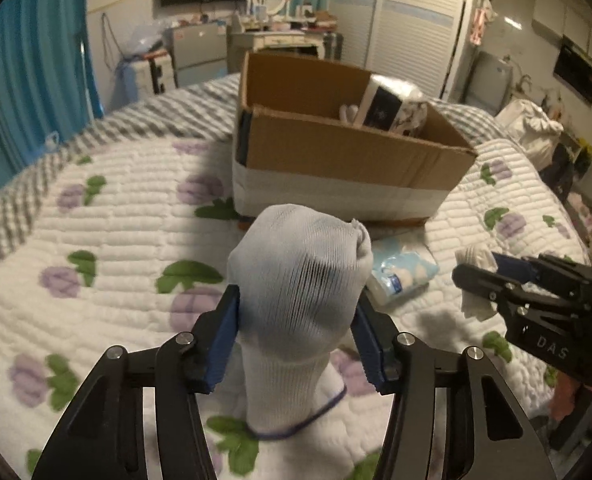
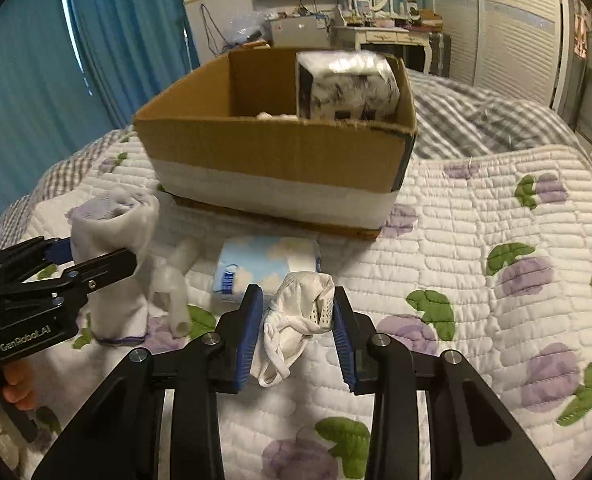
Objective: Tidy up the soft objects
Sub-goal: 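Carry the sock and glove over the box and release both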
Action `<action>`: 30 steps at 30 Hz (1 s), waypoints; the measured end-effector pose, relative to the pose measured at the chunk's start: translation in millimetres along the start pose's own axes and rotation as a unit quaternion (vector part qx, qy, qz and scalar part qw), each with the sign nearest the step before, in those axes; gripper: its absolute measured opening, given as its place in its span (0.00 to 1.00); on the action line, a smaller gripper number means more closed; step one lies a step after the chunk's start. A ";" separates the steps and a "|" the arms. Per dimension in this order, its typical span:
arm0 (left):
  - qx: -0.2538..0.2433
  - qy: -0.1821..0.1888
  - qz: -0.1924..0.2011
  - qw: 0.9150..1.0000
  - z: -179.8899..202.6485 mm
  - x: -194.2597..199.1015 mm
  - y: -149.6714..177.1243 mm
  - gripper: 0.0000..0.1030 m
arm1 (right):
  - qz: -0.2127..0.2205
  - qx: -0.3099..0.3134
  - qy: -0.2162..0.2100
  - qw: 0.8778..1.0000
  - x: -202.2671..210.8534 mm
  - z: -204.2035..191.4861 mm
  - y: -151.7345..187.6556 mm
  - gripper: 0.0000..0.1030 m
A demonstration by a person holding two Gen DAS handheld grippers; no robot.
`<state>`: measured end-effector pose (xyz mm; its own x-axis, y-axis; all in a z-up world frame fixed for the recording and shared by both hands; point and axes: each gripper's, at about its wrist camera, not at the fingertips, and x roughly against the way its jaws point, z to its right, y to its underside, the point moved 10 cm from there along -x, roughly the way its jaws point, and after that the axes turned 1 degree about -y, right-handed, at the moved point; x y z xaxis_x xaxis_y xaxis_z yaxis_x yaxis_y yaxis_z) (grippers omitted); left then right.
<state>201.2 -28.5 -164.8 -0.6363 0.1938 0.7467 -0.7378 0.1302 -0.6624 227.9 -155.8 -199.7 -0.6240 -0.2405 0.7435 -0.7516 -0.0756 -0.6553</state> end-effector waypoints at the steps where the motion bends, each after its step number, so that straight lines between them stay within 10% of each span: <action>1: -0.002 -0.004 0.002 1.000 0.2 6.0 -1.4 0.51 | 0.004 0.003 -0.001 1.000 4.3 -1.8 -1.7 0.33; 17: -0.034 -0.029 0.102 0.994 34.2 116.2 -86.1 0.51 | 0.129 0.034 -0.033 0.991 141.4 -22.6 -111.2 0.33; 30: -0.049 -0.049 0.114 0.991 35.9 52.9 -177.5 0.51 | 0.156 0.053 -0.037 0.986 114.6 -22.7 -224.8 0.33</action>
<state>290.4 -76.3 -5.6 -0.8067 0.1349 0.5754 -0.5494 0.1879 -0.8142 320.5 -144.4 35.9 -0.8013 -0.3374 0.4941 -0.4964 -0.0860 -0.8638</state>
